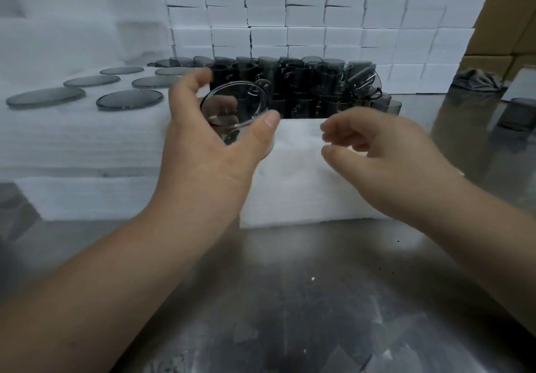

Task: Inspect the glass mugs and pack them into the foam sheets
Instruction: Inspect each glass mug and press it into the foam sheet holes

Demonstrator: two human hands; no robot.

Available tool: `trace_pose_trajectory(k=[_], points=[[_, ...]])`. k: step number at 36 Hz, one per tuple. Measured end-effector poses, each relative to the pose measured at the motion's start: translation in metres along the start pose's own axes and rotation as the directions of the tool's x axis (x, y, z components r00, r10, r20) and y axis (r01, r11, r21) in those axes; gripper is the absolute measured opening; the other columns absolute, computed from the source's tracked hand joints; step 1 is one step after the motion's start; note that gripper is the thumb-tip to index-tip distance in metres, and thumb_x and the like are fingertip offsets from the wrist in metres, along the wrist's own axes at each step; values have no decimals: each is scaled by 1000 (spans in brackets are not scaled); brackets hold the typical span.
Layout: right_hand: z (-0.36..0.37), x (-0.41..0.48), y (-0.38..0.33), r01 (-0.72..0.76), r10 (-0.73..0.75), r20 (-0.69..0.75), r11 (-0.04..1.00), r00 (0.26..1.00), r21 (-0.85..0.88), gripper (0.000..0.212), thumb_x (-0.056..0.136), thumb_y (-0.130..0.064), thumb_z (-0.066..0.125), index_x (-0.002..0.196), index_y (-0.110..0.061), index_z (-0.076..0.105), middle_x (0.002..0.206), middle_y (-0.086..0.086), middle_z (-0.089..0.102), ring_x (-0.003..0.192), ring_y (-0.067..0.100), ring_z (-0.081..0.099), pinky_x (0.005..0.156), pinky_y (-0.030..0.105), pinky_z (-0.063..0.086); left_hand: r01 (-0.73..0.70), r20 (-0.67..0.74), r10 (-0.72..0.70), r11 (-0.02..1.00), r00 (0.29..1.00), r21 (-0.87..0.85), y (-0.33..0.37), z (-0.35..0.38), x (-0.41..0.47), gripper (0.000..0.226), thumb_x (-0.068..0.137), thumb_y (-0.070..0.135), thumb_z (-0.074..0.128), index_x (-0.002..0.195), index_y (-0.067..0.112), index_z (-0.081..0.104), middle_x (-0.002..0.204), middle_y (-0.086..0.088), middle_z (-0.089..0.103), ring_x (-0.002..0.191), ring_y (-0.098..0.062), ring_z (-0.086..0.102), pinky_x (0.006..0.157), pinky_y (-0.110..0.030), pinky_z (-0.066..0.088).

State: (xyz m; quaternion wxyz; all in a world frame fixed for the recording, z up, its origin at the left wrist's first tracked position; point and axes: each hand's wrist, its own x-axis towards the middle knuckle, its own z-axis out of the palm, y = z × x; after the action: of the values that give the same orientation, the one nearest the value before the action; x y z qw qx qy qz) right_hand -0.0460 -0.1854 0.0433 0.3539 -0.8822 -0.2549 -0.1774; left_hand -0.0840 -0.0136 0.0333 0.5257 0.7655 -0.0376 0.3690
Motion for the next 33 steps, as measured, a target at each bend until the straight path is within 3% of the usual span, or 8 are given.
trace_pose_trajectory(k=[3, 6, 12, 16, 21, 25, 28, 33], points=[[1, -1, 0, 20, -2, 122, 989, 993, -145, 28, 70, -46, 44, 97, -43, 52, 88, -30, 56, 73, -21, 48, 70, 18, 41, 31, 5, -31, 999, 1000, 17, 0, -3, 2, 49, 80, 55, 54, 117, 51, 23, 99, 16, 53, 81, 19, 52, 65, 4, 35], [-1, -2, -1, 27, -1, 162, 987, 987, -160, 25, 68, -48, 43, 93, -44, 48, 87, -31, 54, 66, -25, 43, 63, 15, 35, 75, -3, -75, 997, 997, 7, 0, -2, 4, 32, 88, 47, 49, 114, 48, 31, 95, 13, 55, 79, 15, 54, 63, 5, 34], [-2, -4, -7, 19, 24, 222, 982, 975, -190, 48, 65, -54, 43, 109, -41, 56, 91, -29, 55, 89, -8, 54, 78, 25, 46, 150, 94, -150, 989, 984, 12, -4, 5, 5, 22, 93, 39, 42, 112, 34, 33, 94, 16, 51, 75, 15, 49, 60, 6, 31], [-2, -5, -10, 27, 25, 235, 977, 972, -213, 53, 63, -55, 44, 112, -40, 56, 91, -28, 52, 94, -4, 55, 86, 29, 46, 133, 151, -136, 991, 979, 34, -8, 9, 3, 28, 93, 40, 40, 117, 33, 29, 111, 10, 48, 101, 1, 49, 73, 4, 31], [-1, -5, -11, 27, 27, 247, 977, 969, -213, 55, 63, -56, 44, 116, -41, 53, 88, -28, 49, 96, -2, 54, 87, 29, 45, 44, 184, -49, 999, 982, 32, -7, 11, 0, 83, 69, 56, 33, 142, 19, 21, 124, 4, 42, 101, 6, 44, 78, 6, 28], [0, -6, -10, 36, 19, 252, 976, 968, -213, 61, 64, -57, 44, 123, -42, 46, 84, -32, 46, 96, -1, 54, 88, 30, 45, 36, 254, -49, 998, 966, 57, -11, 14, -2, 75, 84, 62, 34, 145, 24, 15, 129, 8, 38, 99, 16, 39, 73, 11, 23], [0, -6, -9, 40, 15, 250, 976, 968, -214, 65, 64, -59, 43, 127, -44, 40, 84, -35, 44, 91, 1, 55, 86, 31, 45, 64, 273, -72, 997, 959, 36, -13, 15, 1, 76, 73, 45, 36, 145, 29, 16, 123, 14, 37, 97, 25, 37, 74, 8, 27], [1, -6, -7, 41, 12, 237, 976, 972, -215, 68, 62, -61, 43, 129, -46, 36, 83, -36, 43, 84, -4, 54, 79, 27, 42, 0, 257, -34, 992, 966, 128, -18, 16, -2, 74, 80, 46, 44, 146, 32, 13, 132, 11, 37, 104, 8, 42, 82, -5, 29]])
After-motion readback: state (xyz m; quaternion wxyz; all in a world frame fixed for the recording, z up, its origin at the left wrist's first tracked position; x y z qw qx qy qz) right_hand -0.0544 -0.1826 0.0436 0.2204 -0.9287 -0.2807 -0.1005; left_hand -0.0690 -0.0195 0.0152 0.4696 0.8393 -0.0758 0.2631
